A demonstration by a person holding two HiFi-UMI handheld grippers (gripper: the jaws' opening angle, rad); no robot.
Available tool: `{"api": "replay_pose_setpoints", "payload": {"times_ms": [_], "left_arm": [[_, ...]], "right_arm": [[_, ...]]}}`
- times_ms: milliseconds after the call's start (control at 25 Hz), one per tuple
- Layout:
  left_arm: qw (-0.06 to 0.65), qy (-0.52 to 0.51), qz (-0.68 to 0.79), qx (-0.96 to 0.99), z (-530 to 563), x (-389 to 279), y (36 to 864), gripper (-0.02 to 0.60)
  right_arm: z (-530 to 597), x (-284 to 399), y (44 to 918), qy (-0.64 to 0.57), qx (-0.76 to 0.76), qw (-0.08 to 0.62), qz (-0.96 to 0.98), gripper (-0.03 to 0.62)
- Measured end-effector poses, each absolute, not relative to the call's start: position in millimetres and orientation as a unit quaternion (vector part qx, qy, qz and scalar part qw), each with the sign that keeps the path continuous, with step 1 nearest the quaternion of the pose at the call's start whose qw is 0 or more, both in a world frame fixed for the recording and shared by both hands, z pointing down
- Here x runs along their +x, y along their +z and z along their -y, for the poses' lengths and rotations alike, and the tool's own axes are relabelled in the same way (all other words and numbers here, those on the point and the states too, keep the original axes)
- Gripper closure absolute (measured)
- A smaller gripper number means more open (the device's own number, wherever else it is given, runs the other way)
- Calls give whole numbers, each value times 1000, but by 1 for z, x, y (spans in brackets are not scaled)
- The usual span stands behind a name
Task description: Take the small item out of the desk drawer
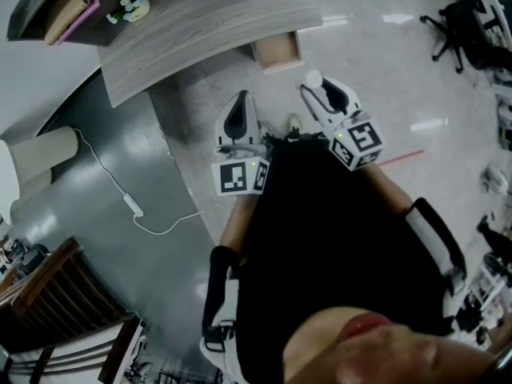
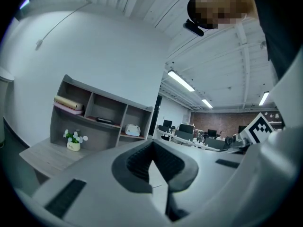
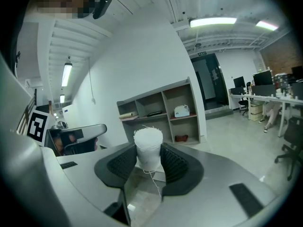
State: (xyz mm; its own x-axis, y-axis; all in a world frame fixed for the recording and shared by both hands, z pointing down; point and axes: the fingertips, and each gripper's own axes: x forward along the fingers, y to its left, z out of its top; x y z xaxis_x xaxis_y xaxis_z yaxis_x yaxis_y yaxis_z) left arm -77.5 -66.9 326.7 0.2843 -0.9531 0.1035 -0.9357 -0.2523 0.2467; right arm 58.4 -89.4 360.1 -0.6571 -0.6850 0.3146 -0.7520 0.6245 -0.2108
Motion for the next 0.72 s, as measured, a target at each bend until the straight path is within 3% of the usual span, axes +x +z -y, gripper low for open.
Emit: {"api": "replay_pose_setpoints", "payload": {"times_ms": [720], "left_arm": [[134,-34,591,795,68,-85,330,591]], "right_arm": [[86,46,363,168,400,104,895,437]]}}
